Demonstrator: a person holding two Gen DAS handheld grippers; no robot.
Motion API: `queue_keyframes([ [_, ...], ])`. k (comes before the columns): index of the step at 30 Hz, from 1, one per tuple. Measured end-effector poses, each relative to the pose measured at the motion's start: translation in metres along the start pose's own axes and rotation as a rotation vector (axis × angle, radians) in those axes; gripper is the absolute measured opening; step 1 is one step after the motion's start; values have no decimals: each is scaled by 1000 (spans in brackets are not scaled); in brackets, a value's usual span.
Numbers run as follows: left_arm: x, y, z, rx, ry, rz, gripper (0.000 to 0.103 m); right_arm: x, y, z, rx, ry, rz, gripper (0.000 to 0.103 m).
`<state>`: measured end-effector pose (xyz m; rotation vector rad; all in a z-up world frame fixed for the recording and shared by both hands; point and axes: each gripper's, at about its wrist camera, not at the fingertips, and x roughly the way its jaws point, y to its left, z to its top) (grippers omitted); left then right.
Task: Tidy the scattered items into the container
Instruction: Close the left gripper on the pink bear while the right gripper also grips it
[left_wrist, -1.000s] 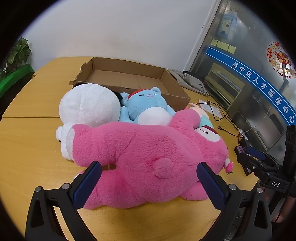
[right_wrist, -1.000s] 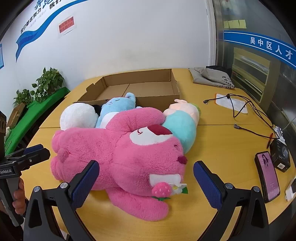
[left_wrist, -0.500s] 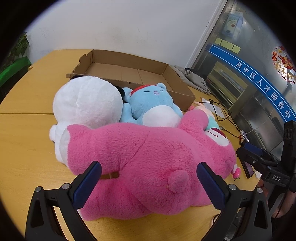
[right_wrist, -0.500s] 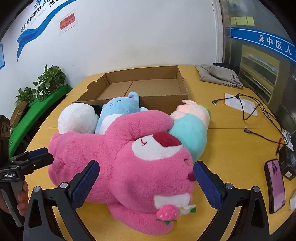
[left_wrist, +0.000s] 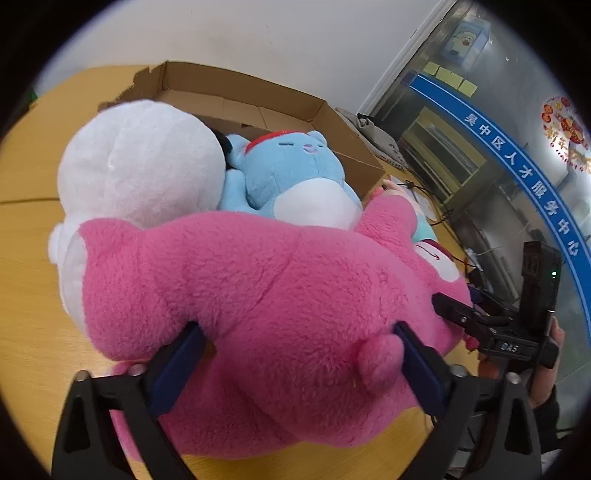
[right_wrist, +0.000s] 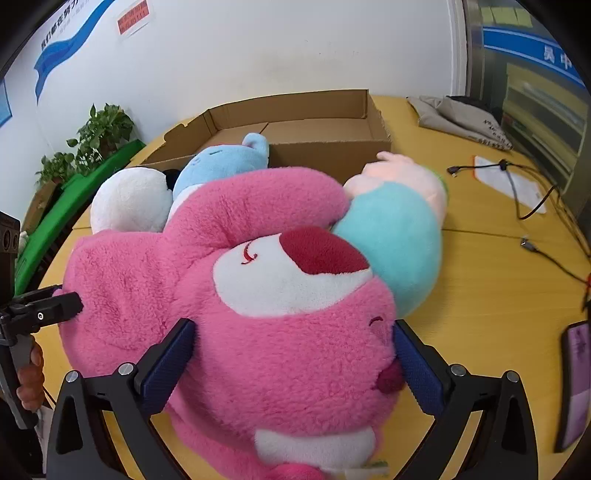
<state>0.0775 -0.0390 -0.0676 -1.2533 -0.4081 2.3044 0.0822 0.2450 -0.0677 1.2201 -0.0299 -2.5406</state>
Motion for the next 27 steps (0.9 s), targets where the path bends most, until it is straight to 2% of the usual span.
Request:
queue_keyframes([
  [2,2,6,-1,-27,14,-34,80,-1,0,-1,-12,-11,3,103],
  [5,0,7,-3,-20,16,-45,79,-7,-6,-4,1,-29,31,100],
  [9,2,6,-5,-35,6,-47,89,-12,-20,-10,40,-24,57,103],
  [13,6,2,-7,-24,2,-26,89,-5,-17,-13,49,1,58,102],
  [15,4,1,-7,-16,-3,-24,84,-5,-11,-14,48,-4,48,95],
  [18,0,-3,-10,8,-2,-18,63,-8,-9,-17,61,-17,51,88],
  [21,-8,-11,-13,35,-5,7,55,-17,-1,-19,54,-39,42,79],
  [24,-22,-16,-15,44,-29,22,54,-35,13,-17,8,-84,14,71],
  [26,-26,-10,-17,33,-41,24,54,-44,21,-15,-10,-106,18,71],
  [27,-23,-6,-18,30,-34,33,60,-43,23,-15,-20,-101,22,71],
])
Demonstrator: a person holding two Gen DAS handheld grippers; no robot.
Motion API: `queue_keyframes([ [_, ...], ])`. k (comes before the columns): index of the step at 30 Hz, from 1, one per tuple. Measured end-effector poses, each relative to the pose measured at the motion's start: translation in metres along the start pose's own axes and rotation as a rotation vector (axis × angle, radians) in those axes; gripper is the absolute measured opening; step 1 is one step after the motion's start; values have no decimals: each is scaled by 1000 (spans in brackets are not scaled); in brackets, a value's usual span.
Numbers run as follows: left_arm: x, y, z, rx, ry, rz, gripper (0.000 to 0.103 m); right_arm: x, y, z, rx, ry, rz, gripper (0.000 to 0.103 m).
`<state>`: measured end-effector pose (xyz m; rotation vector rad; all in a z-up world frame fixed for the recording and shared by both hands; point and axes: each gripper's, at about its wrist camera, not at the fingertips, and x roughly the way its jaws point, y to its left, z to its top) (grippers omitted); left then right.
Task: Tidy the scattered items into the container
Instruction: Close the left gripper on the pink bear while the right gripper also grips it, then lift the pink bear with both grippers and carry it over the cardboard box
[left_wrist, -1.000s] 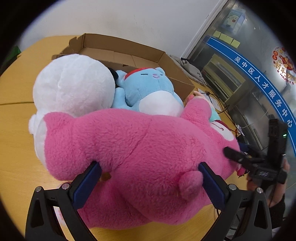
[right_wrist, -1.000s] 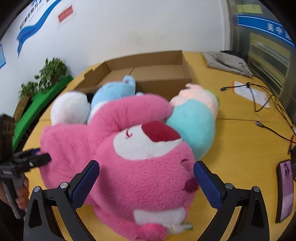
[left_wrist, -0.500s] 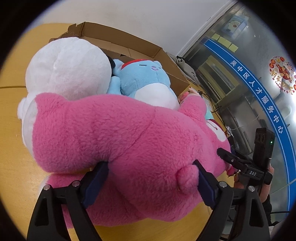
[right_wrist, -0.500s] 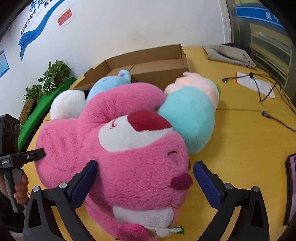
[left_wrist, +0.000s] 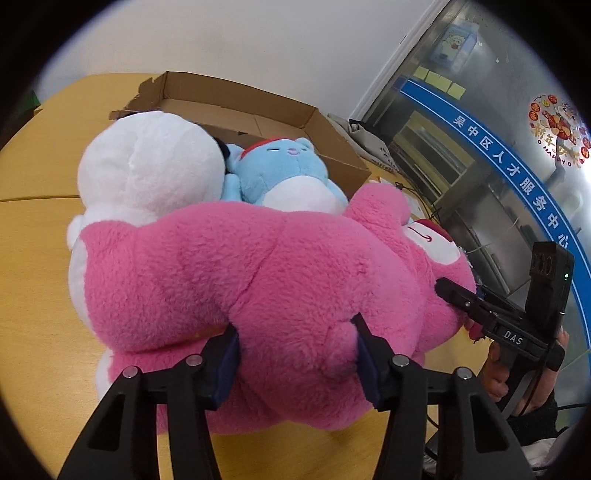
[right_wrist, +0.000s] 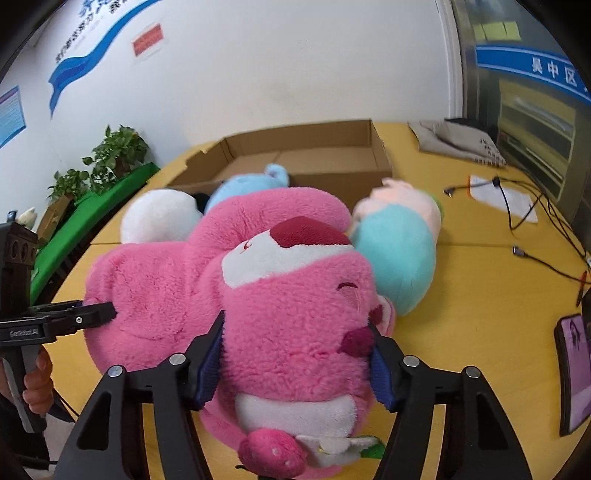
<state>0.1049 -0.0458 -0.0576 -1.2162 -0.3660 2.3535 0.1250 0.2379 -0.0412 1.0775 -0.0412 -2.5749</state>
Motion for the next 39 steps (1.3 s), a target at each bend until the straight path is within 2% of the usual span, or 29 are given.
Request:
queue_keyframes([
  [2,12,11,-3,-45,12,-12,68,13,0,-4,-1,35,-7,70],
  [4,15,15,-4,-64,4,-30,68,20,-2,-6,17,45,-18,70],
  [6,12,7,-1,-21,3,-22,57,19,-2,-5,12,38,-22,70],
  [7,9,4,0,-5,5,-19,55,18,-2,-5,11,37,-24,69],
  [9,3,-2,2,12,10,-18,46,13,-1,-4,19,36,-20,64],
  [14,-33,-23,24,56,-63,-21,45,-20,11,18,0,-48,-12,59],
  [19,-71,-43,83,147,-171,-18,45,-52,22,72,-35,-202,-18,59],
  [25,-74,-49,193,228,-235,1,46,-48,26,171,-86,-348,-41,59],
  [29,-51,-49,278,248,-240,14,45,-16,14,249,-59,-378,-42,59],
  [32,-13,-43,336,238,-206,33,45,23,-4,298,-22,-367,-56,59],
  [35,41,-31,381,216,-150,44,45,74,-30,341,41,-330,-68,59],
  [39,135,3,417,161,-41,56,44,156,-72,367,128,-240,-81,59],
])
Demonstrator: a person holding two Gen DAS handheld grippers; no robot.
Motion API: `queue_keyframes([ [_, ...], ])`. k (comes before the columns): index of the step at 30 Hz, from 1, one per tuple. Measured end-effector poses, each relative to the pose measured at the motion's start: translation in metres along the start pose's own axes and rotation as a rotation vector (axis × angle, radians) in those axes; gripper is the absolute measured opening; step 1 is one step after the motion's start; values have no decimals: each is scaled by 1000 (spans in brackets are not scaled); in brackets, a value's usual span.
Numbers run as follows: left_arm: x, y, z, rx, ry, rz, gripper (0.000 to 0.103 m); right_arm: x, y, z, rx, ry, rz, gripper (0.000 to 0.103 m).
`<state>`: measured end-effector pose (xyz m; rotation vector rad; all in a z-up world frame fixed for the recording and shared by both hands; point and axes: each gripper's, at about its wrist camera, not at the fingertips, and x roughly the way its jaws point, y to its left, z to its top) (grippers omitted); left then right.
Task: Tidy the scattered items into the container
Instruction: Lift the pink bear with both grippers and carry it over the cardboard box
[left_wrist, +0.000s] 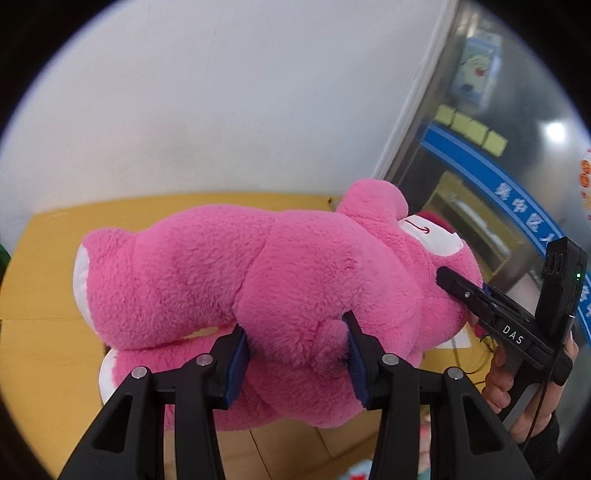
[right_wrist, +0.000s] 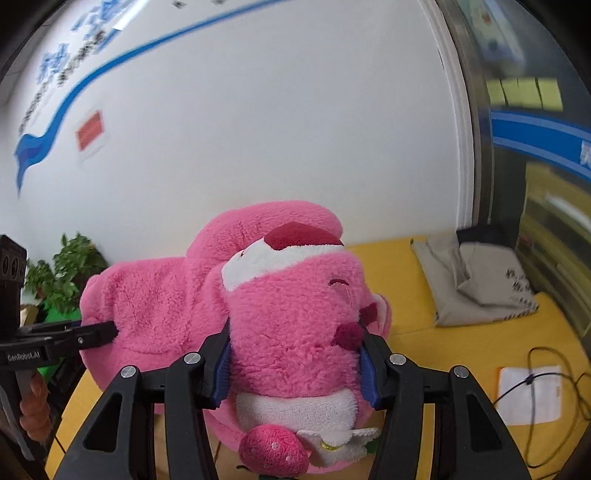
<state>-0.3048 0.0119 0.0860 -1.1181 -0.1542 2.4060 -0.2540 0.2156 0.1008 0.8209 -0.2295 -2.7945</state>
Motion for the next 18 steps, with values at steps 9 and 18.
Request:
queue_keyframes([
  [9,170,61,-41,-127,229,-13,41,155,-55,-76,85,311,-120,59],
  [18,141,54,-43,-110,257,24,41,136,-52,-81,112,355,-121,61],
])
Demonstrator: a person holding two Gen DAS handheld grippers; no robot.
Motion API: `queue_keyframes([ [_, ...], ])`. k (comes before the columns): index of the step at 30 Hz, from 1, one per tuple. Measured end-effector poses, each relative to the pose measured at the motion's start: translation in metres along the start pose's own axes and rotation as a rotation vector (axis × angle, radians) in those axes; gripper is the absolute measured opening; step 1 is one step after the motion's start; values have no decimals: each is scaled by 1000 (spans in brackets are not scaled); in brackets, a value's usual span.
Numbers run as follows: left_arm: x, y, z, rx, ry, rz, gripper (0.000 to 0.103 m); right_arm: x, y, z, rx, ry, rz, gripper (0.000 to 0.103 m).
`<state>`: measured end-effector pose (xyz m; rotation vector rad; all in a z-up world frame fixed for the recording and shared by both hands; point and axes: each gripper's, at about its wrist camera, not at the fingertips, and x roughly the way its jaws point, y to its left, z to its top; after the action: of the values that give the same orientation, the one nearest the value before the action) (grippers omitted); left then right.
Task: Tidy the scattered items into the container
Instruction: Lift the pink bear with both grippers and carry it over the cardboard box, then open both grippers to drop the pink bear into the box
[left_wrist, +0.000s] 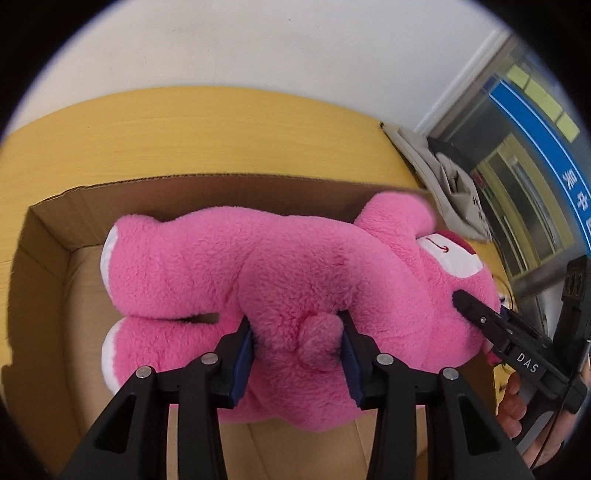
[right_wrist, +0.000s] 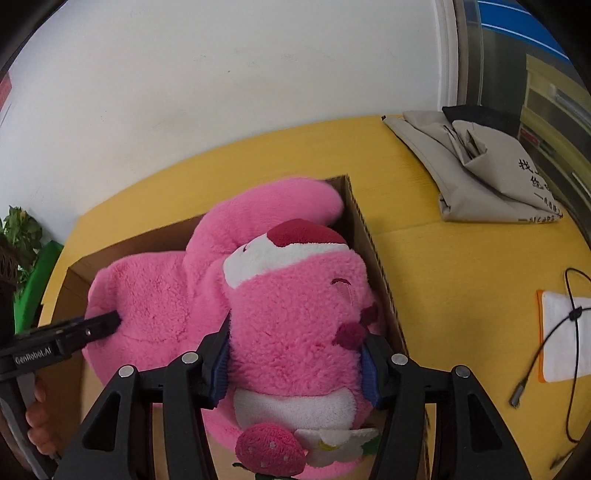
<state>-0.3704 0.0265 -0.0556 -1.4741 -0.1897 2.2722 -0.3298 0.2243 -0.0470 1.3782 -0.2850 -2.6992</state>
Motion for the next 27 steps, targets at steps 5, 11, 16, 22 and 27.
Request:
queue_keyframes([
  [5,8,7,4,-42,-16,12,43,5,-3,-3,27,0,22,62],
  [11,-10,2,6,5,-56,18,51,13,-3,12,-57,-61,-11,81],
  [16,-57,10,-33,92,-33,149,51,-41,-14,-12,-147,-50,109,102],
  [22,-73,44,-119,129,111,201,50,-75,-8,-83,-366,96,181,101],
  [27,-58,57,-169,69,209,169,41,-61,-6,-116,-387,167,60,90],
])
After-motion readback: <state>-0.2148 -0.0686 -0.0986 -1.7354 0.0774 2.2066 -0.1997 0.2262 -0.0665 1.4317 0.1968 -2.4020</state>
